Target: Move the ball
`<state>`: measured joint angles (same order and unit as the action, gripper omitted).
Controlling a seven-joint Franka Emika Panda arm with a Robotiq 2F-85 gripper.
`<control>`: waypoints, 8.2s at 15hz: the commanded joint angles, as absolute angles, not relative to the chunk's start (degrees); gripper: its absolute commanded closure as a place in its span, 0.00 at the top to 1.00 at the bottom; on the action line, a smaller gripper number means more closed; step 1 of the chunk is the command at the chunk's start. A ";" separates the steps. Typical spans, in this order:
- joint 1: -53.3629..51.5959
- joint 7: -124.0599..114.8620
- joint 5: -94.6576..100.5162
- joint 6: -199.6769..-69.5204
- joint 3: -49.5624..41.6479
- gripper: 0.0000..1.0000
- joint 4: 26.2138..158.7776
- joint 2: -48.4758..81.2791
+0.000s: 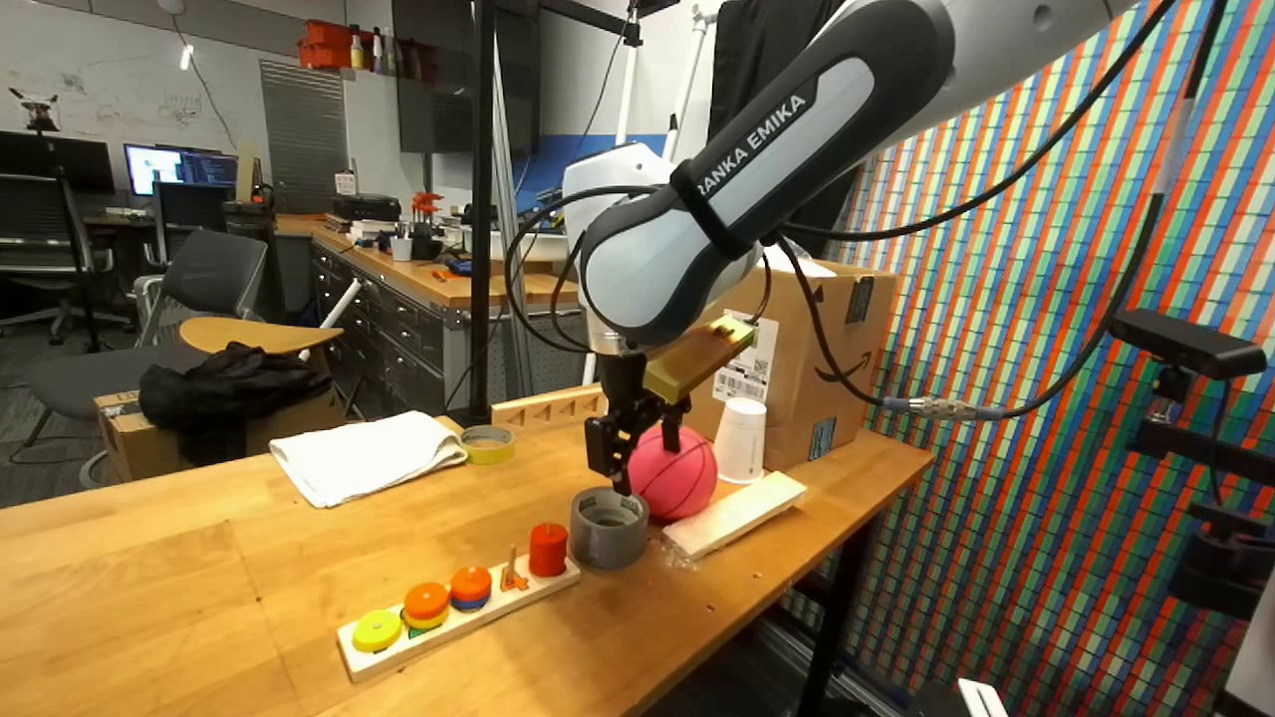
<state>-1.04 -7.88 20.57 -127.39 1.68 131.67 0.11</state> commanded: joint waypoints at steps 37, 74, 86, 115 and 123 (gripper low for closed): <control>0.92 -19.56 46.53 -124.17 -0.23 1.00 146.94 -25.32; -2.17 -1.46 32.05 -135.61 0.83 1.00 121.59 0.89; -0.73 -6.10 33.92 -134.33 1.22 1.00 134.60 -7.19; -1.71 -12.90 32.47 -123.98 4.02 1.00 139.43 -4.75; -3.49 -10.04 28.45 -123.03 4.77 1.00 133.67 2.16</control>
<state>-2.92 -12.32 30.45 -124.95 4.78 137.43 -0.90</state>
